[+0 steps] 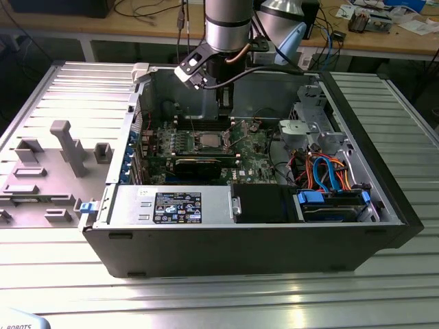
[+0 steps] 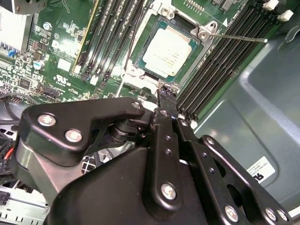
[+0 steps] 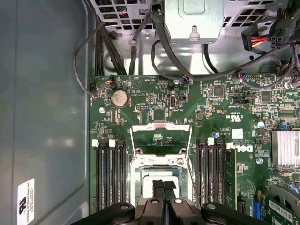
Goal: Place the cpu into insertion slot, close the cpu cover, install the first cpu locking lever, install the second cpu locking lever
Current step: 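Close the cpu cover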
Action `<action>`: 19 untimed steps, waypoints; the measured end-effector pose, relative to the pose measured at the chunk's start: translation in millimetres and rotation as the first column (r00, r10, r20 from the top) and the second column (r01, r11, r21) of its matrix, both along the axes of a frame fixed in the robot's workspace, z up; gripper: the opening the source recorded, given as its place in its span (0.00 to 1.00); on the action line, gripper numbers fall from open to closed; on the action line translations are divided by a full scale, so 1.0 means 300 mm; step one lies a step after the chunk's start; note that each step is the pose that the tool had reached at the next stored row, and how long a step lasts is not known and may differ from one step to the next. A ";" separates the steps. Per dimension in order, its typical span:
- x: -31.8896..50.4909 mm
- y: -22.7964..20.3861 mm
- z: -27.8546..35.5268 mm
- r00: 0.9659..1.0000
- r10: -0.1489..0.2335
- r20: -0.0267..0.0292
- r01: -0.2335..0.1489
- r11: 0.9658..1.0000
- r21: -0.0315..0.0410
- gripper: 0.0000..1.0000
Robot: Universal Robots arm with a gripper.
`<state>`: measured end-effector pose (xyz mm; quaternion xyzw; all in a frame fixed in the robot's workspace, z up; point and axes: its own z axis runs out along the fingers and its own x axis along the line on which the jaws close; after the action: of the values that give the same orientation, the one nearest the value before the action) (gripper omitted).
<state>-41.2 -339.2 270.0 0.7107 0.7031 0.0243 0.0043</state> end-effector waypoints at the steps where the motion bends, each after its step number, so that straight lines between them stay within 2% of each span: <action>1: 0.000 0.000 0.000 1.000 0.000 0.000 0.000 1.000 0.000 0.11; 5: 0.003 0.000 0.000 1.000 0.000 -0.001 0.000 1.000 0.000 0.11; 6: 0.009 0.000 0.000 1.000 0.000 -0.009 0.000 1.000 0.000 0.11; 9: 0.022 0.000 0.000 1.000 0.000 -0.025 0.000 1.000 0.000 0.11; 10: 0.027 0.000 0.000 0.999 0.000 -0.032 0.000 1.000 0.000 0.11; 11: 0.028 0.000 0.000 0.999 0.000 -0.035 0.000 1.000 0.000 0.11; 13: 0.028 0.000 0.000 0.999 0.000 -0.039 0.000 1.000 0.000 0.11; 19: 0.029 0.000 0.000 0.999 0.011 -0.039 -0.012 1.000 -0.001 0.11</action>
<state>-32.6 -339.2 270.0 0.7070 0.7071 0.0098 -0.0091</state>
